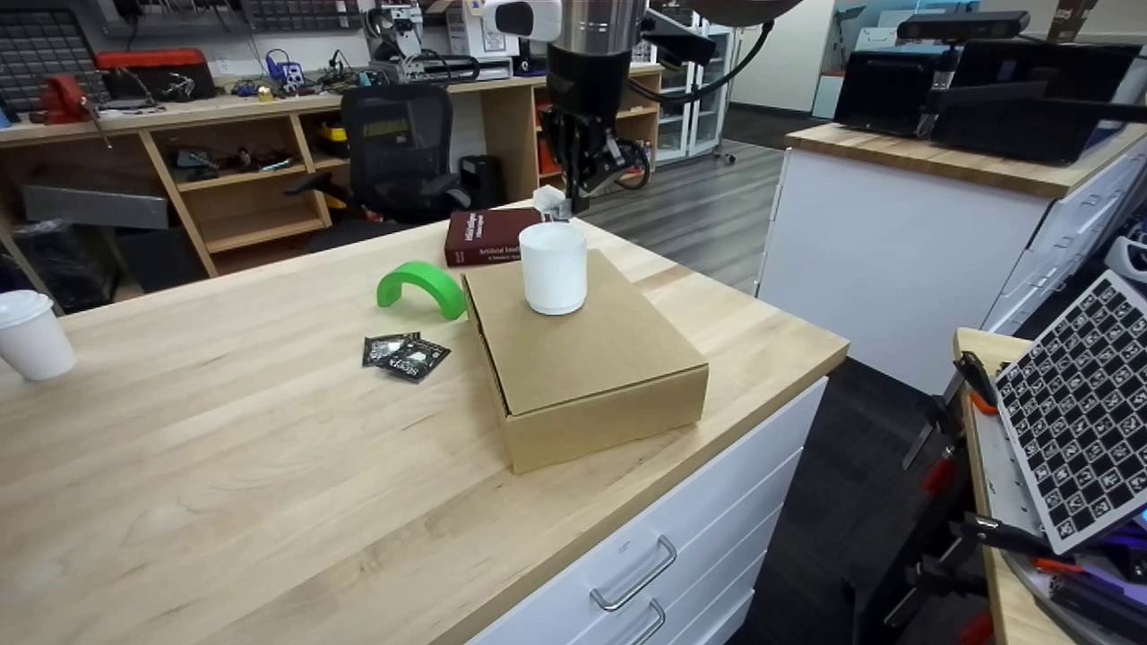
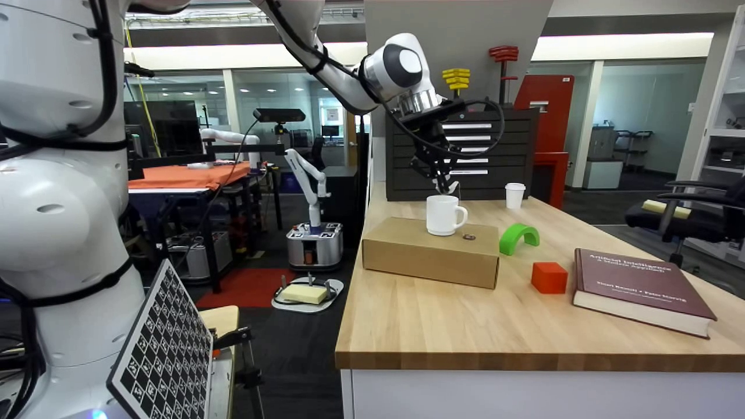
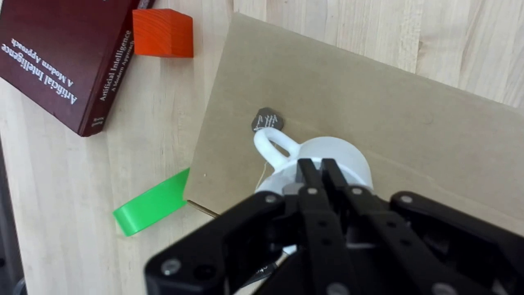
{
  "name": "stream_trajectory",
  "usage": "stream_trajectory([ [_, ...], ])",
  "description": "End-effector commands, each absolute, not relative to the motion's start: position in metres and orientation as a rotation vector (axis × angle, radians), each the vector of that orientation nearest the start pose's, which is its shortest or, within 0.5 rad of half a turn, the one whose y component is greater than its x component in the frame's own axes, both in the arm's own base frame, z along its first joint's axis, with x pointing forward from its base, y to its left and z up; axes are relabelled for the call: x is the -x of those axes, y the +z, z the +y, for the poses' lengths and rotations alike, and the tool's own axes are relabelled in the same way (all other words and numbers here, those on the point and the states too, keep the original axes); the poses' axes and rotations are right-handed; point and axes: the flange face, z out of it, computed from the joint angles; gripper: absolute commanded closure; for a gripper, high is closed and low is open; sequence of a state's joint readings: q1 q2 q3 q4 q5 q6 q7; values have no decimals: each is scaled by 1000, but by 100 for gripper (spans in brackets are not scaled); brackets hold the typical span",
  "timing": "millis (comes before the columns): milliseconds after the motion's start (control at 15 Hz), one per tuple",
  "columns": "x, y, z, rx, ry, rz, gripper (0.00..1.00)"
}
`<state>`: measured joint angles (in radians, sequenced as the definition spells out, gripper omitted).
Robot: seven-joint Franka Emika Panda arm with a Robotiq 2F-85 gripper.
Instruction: Put the tea bag into the coffee mug.
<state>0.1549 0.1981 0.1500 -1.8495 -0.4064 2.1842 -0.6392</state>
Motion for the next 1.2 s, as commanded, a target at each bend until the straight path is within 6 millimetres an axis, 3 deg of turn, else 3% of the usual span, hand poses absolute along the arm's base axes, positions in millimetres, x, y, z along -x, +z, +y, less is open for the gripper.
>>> stream_trajectory([
  [0,-613,431,159,2945,-211,-1870,98],
  [333,-619,427,154,2925,-215,-1845,98],
  [1133,-623,441,147,2847,-251,-1773,98],
])
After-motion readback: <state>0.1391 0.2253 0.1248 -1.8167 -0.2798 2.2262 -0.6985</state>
